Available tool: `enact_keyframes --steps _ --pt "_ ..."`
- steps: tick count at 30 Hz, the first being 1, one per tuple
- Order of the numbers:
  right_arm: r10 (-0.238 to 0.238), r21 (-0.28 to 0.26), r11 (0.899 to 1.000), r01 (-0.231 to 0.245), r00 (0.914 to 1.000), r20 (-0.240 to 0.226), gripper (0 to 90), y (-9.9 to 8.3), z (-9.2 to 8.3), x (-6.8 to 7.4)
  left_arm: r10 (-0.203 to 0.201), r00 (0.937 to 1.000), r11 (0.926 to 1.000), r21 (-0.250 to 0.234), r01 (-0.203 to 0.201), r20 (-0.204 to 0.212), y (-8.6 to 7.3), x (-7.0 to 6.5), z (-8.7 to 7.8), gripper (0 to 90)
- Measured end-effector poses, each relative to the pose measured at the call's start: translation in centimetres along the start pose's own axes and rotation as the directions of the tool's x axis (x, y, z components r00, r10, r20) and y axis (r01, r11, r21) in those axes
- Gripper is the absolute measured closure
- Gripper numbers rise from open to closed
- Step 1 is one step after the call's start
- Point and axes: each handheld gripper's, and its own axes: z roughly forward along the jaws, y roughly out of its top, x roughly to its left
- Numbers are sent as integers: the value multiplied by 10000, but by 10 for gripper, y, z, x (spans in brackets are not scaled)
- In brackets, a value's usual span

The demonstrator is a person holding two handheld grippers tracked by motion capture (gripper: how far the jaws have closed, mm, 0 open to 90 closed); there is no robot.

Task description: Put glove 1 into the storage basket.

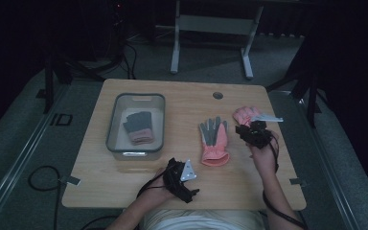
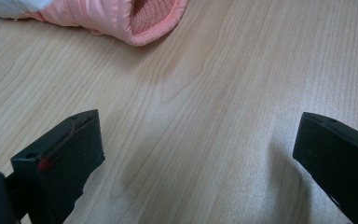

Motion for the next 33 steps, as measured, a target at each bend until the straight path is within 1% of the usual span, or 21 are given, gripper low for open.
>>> enact_keyframes --steps 1,2,4,8,10,13,15,17,19,20,22,25,27,29,30,31,32,33 --pt "43 16 10000 -43 9999 158 705 0 -2 -7 -39 10000 10000 -41 39 -4 0 1 0 11" --pt "40 -36 10000 -39 9991 411 702 -1 -8 -20 -53 10000 10000 -56 53 -10 0 1 0 11" --pt "71 -20 10000 -70 9989 458 698 0 -11 -33 -17 10000 10000 -38 17 1 0 1 1 11" --pt "-258 270 9994 237 9965 798 685 2 -12 -60 -20 10000 10000 -31 20 -14 0 0 1 11" --pt "-449 454 9981 409 9948 918 672 3 -10 -71 -23 10000 10000 -30 23 -16 1 1 1 11" --pt "-698 453 9968 656 9927 984 655 7 -7 -86 -60 10000 10000 -49 60 -28 0 1 1 11" --pt "-734 442 9966 692 9922 1009 653 11 -4 -94 -74 10000 10000 -57 74 -14 0 1 1 11" --pt "-892 401 9955 856 9913 965 640 16 -1 -100 -62 10000 10000 -58 62 -34 0 1 1 11" --pt "-1125 367 9933 1099 9904 798 614 21 5 -103 -52 10000 10000 -63 52 -26 0 1 1 11" --pt "-1255 433 9916 1223 9887 825 611 23 9 -104 -44 10000 10000 -48 44 -32 0 1 1 11" --pt "-1521 622 9871 1473 9850 817 603 25 18 -105 -42 10000 10000 -62 42 -27 0 1 1 11" --pt "-1793 1076 9799 1682 9783 1034 602 24 31 -104 -53 10000 10000 -62 53 -59 0 1 1 11" --pt "-1819 1195 9780 1708 9793 890 602 21 39 -105 -71 10000 10000 -70 71 -48 0 1 1 11" --pt "-1996 1462 9719 1847 9753 943 601 18 47 -107 -67 10000 10000 -43 66 -43 0 1 1 11" --pt "-1996 1462 9719 1847 9753 943 601 18 47 -107 -67 10000 10000 -43 66 -43 0 1 1 11" --pt "-1985 1570 9704 1837 9764 848 598 16 51 -108 -73 10000 10000 -49 73 -33 0 1 2 11" --pt "-2118 1812 9638 1957 9745 741 600 14 57 -107 -61 10000 10000 -44 61 -34 0 1 2 11" --pt "-2220 1929 9594 2060 9728 655 600 12 59 -105 -71 10000 10000 -47 71 -35 0 1 2 11"
